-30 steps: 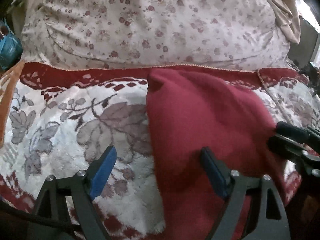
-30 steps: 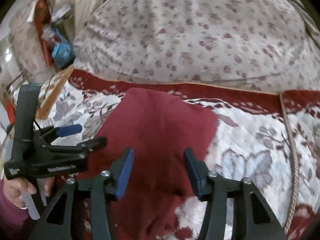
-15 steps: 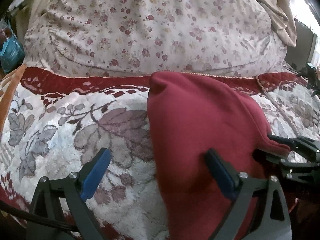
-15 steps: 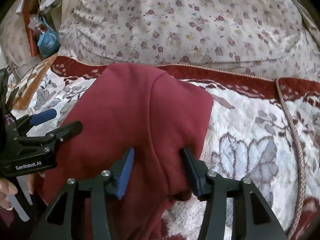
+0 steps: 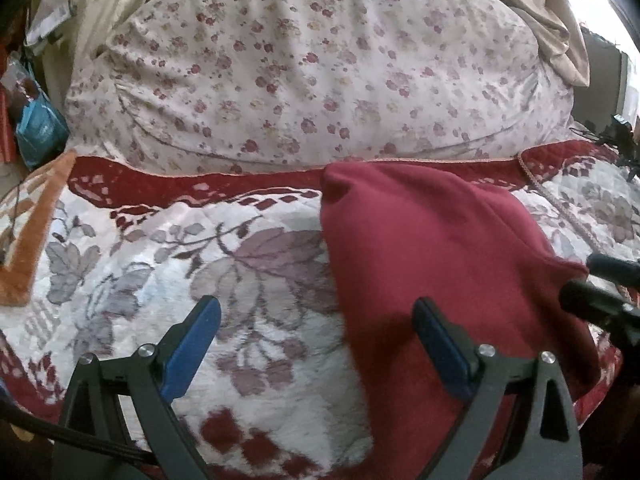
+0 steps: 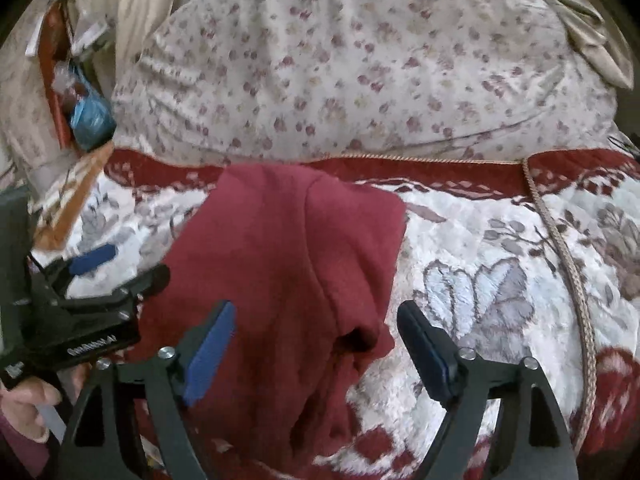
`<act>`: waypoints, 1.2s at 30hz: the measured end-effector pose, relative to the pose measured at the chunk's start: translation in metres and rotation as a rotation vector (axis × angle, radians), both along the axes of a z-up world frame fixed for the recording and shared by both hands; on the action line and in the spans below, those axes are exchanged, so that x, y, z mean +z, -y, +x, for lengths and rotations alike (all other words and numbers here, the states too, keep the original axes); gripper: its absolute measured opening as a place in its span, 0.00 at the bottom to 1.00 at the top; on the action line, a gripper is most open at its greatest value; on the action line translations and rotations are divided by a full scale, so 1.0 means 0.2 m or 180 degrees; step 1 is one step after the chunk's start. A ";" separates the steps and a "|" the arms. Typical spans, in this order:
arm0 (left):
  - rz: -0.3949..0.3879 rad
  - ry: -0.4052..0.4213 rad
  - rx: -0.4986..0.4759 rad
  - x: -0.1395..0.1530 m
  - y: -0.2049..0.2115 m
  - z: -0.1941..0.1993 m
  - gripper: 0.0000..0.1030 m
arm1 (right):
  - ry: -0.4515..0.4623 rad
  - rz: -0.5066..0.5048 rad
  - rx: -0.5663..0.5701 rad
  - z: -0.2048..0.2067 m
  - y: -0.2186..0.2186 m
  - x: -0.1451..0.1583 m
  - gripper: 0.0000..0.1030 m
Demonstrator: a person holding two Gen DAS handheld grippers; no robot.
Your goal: Fold small clothes
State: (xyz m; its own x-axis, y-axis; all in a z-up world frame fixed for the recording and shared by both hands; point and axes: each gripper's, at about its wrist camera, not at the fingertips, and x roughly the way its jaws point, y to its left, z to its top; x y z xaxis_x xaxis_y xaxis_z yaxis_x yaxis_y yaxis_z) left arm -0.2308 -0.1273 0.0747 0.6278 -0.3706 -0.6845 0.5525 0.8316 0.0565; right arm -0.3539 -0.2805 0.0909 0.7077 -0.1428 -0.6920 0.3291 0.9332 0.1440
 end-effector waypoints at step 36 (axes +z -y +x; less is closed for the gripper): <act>-0.0078 0.0024 0.0254 0.05 -0.10 0.04 0.93 | -0.0089 -0.0052 -0.0331 0.02 0.00 -0.03 0.90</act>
